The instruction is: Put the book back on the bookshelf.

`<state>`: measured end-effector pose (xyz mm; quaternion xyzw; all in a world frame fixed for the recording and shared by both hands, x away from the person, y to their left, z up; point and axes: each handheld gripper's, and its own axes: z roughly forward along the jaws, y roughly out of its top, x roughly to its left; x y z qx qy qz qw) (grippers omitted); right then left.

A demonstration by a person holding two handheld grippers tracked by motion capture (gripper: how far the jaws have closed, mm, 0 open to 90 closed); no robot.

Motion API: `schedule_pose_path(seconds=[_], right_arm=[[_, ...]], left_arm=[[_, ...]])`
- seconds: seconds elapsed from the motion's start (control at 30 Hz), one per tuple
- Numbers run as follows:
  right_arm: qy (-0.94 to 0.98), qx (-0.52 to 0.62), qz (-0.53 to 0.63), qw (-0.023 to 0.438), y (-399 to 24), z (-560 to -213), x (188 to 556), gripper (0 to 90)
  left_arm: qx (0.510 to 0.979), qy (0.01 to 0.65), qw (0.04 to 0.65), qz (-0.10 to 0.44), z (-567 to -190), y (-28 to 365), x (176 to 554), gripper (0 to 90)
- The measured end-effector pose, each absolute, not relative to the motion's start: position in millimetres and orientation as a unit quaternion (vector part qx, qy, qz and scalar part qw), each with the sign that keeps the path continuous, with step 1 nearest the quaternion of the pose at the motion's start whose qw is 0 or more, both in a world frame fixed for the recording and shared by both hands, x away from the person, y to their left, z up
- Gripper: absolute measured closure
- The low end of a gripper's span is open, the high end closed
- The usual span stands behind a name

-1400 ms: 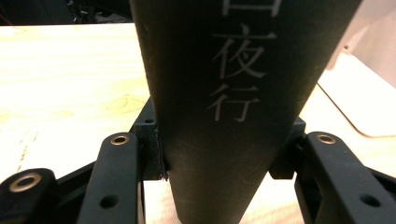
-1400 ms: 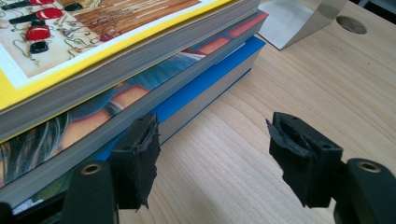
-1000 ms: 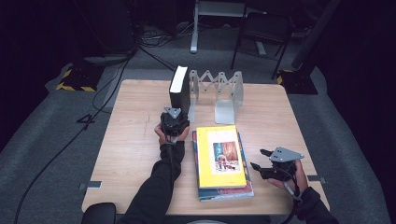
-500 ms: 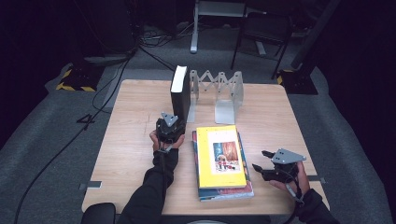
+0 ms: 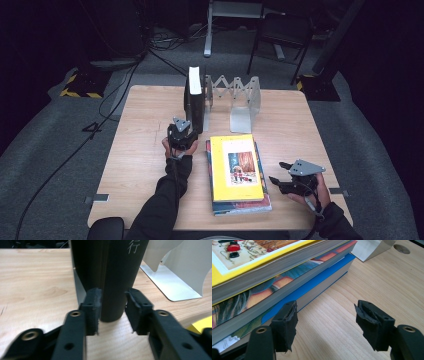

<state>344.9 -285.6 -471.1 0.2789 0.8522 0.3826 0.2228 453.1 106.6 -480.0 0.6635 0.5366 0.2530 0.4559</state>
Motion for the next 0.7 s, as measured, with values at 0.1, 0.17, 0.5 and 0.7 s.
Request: schedule_pose_path(seconds=[0.1, 0.17, 0.5, 0.7], right_arm=[[0.852, 0.279, 0.382, 0.224, -285, -471, 345, 33.7], [0.852, 0.279, 0.381, 0.224, -285, -471, 345, 33.7], [0.854, 0.279, 0.379, 0.221, -284, -473, 346, 33.7], [0.857, 0.274, 0.378, 0.220, -282, -473, 345, 33.8]], left_arm=[[0.670, 0.524, 0.464, 0.249, -481, 101, 447, 55.7], [0.668, 0.526, 0.456, 0.263, -480, 94, 448, 47.1], [0.647, 0.567, 0.434, 0.269, -488, 93, 472, 40.2], [0.644, 0.571, 0.424, 0.282, -491, 87, 475, 32.0]])
